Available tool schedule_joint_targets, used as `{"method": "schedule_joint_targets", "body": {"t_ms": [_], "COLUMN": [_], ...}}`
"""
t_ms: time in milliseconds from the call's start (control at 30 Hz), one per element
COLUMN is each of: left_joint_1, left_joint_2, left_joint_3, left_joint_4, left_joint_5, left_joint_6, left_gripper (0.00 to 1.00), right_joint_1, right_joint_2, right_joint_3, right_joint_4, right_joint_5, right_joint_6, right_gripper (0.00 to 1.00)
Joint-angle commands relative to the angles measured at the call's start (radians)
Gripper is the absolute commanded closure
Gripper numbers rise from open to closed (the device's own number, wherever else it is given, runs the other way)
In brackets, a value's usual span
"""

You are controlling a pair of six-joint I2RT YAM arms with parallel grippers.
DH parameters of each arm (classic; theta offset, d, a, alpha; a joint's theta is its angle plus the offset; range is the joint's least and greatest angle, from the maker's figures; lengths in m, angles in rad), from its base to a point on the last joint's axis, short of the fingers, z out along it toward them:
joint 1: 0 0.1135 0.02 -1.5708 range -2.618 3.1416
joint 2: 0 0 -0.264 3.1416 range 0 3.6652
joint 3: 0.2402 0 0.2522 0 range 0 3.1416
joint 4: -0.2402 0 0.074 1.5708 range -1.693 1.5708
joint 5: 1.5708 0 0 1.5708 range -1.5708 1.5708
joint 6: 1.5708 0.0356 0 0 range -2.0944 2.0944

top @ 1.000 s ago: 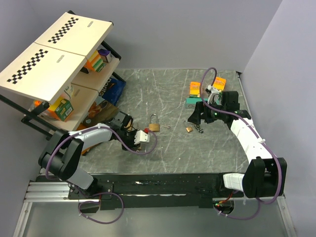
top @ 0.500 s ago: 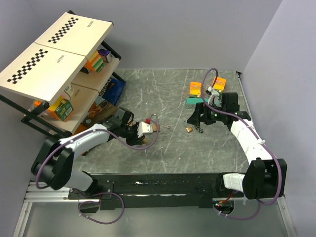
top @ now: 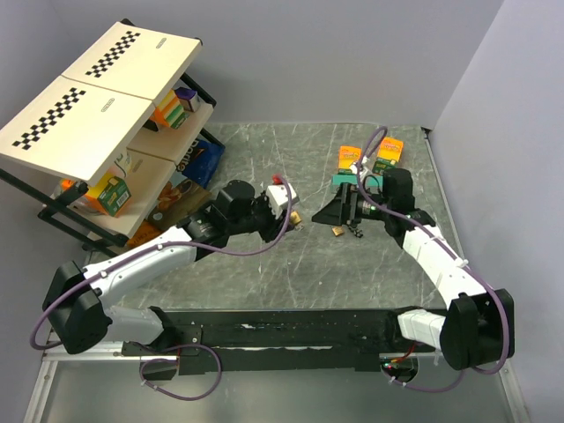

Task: Lock with the key
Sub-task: Lock the lock.

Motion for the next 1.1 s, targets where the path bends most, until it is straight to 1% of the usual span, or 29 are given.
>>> {"method": "schedule_joint_targets", "body": {"t_ms": [0, 33, 200, 367, 467, 567, 600, 667, 700, 767, 800, 833, 867, 933, 967, 1000, 1033, 1067], "left_joint_1": [-0.052, -0.065, -0.099, -0.118, -0.127, -0.138, -0.142, -0.150, -0.151, -0.151, -0.151, -0.151, -0.151, -0.151, -0.151, -0.151, -0.151, -0.151], "left_joint_2": [0.005, 0.005, 0.005, 0.007, 0.007, 0.008, 0.013, 0.022, 0.025, 0.034, 0.034, 0.037, 0.039, 0.042, 0.042, 0.040, 0.040, 0.037], "left_joint_3": [0.087, 0.090, 0.095, 0.096, 0.096, 0.096, 0.098, 0.104, 0.108, 0.112, 0.113, 0.115, 0.116, 0.121, 0.124, 0.127, 0.130, 0.138], "left_joint_4": [0.099, 0.134, 0.161, 0.178, 0.188, 0.201, 0.205, 0.202, 0.202, 0.204, 0.205, 0.207, 0.208, 0.207, 0.205, 0.188, 0.175, 0.159], "left_joint_5": [-0.139, -0.145, -0.178, -0.195, -0.203, -0.214, -0.217, -0.235, -0.243, -0.269, -0.275, -0.289, -0.292, -0.294, -0.294, -0.294, -0.286, -0.283], "left_joint_6": [-0.168, -0.173, -0.173, -0.177, -0.174, -0.161, -0.153, -0.148, -0.144, -0.142, -0.138, -0.138, -0.138, -0.136, -0.136, -0.136, -0.136, -0.136], "left_gripper": [0.99, 0.99, 0.99, 0.99, 0.99, 0.99, 0.99, 0.99, 0.99, 0.99, 0.99, 0.99, 0.99, 0.99, 0.97, 0.90, 0.74, 0.65], "right_joint_1": [0.075, 0.081, 0.089, 0.100, 0.107, 0.109, 0.110, 0.113, 0.115, 0.118, 0.119, 0.121, 0.121, 0.120, 0.120, 0.120, 0.116, 0.112], "right_joint_2": [-0.025, -0.021, 0.011, 0.018, 0.019, 0.021, 0.022, 0.027, 0.028, 0.028, 0.030, 0.030, 0.030, 0.033, 0.033, 0.034, 0.037, 0.039], "right_joint_3": [0.004, 0.007, 0.033, 0.044, 0.041, 0.037, 0.038, 0.041, 0.043, 0.041, 0.043, 0.044, 0.044, 0.052, 0.055, 0.063, 0.081, 0.093], "right_joint_4": [0.137, 0.143, 0.201, 0.235, 0.237, 0.252, 0.254, 0.257, 0.257, 0.260, 0.258, 0.257, 0.254, 0.246, 0.231, 0.220, 0.205, 0.174], "right_joint_5": [-0.057, -0.057, -0.076, -0.101, -0.095, -0.090, -0.092, -0.098, -0.101, -0.113, -0.115, -0.116, -0.118, -0.120, -0.116, -0.113, -0.115, -0.112], "right_joint_6": [0.100, 0.105, 0.131, 0.159, 0.159, 0.168, 0.169, 0.169, 0.171, 0.171, 0.168, 0.166, 0.162, 0.153, 0.137, 0.127, 0.114, 0.081], "right_gripper": [0.13, 0.16, 0.24, 0.25, 0.30, 0.39, 0.45, 0.50, 0.56, 0.62, 0.69, 0.72, 0.80, 0.91, 1.00, 1.00, 1.00, 1.00]}}
